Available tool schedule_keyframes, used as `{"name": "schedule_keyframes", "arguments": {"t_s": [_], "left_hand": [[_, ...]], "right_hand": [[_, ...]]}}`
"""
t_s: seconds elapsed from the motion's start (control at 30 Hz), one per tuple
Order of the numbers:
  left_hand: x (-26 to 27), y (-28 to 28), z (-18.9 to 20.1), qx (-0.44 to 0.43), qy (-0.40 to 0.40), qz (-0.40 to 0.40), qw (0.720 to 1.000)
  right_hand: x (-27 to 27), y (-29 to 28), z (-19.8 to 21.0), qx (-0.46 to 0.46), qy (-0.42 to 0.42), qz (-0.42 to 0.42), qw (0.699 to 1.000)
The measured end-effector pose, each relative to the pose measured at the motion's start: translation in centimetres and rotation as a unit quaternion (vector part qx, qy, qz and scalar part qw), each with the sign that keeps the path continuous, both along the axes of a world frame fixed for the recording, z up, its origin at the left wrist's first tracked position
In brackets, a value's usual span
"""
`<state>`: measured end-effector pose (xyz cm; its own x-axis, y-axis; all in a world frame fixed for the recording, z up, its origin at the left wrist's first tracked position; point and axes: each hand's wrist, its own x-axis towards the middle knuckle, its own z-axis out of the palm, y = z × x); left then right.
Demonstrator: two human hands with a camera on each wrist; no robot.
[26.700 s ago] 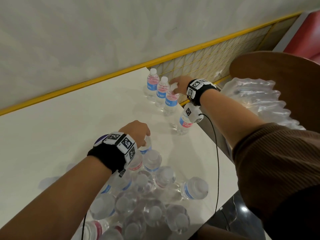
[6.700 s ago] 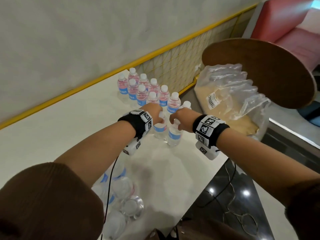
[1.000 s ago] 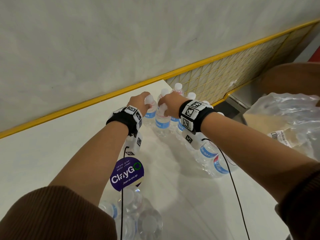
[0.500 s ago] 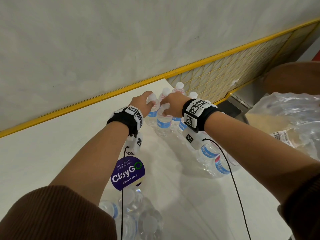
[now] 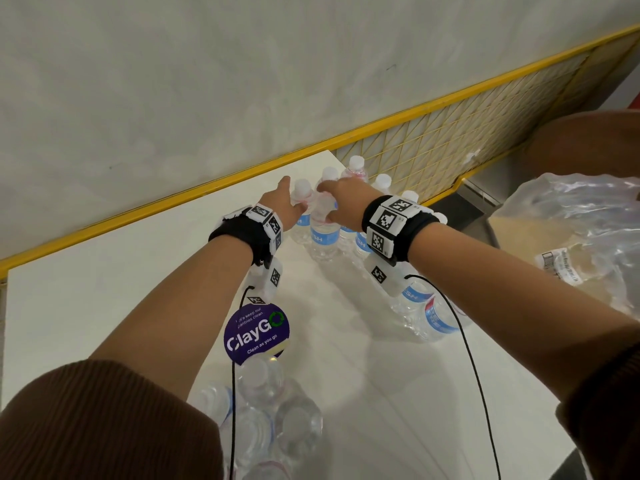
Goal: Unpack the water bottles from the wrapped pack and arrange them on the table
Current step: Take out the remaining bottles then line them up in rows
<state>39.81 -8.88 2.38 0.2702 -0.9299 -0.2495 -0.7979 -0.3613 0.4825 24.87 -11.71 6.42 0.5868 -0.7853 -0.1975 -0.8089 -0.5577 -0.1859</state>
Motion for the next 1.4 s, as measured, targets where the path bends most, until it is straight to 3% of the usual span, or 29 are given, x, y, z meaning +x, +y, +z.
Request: {"name": "schedule_keyframes", "arguments": {"t_s": [0.17,0.3,0.47,0.67,0.87,1.07,1.4], "left_hand": [[-0.6,3.1,1.5,0.006,-0.077,0.003,0.997],[-2.3,8.1,3.5,0.034,-0.089,-0.1,0.99],[-5.5,16.3,6.0,0.113,-0.083,-0.246,0.959],[-7.3,23.6,6.3,0.158,-0.113,-0.332,0.923],[-6.8,27.9,5.5,0.142,-0.136,-0.344,0.918],[-6.7,31.4,4.8,0.091,-0.11,-0.313,0.939],[-6.8,30.5,4.5,0.087,-0.108,-0.294,0.946]], "right_hand": [[-2.0,4.0,1.7,-0.01,-0.025,0.035,0.999],[-4.0,9.8,2.6,0.049,-0.005,0.079,0.996],[-6.9,17.8,2.9,0.113,0.022,0.093,0.989],[-10.2,26.5,3.0,0.161,0.022,0.075,0.984],[-10.6,33.9,1.2,0.217,0.016,0.138,0.966],[-9.4,37.3,0.0,0.227,-0.039,0.177,0.957],[-8.3,38.0,-0.5,0.161,-0.001,0.181,0.97]]}}
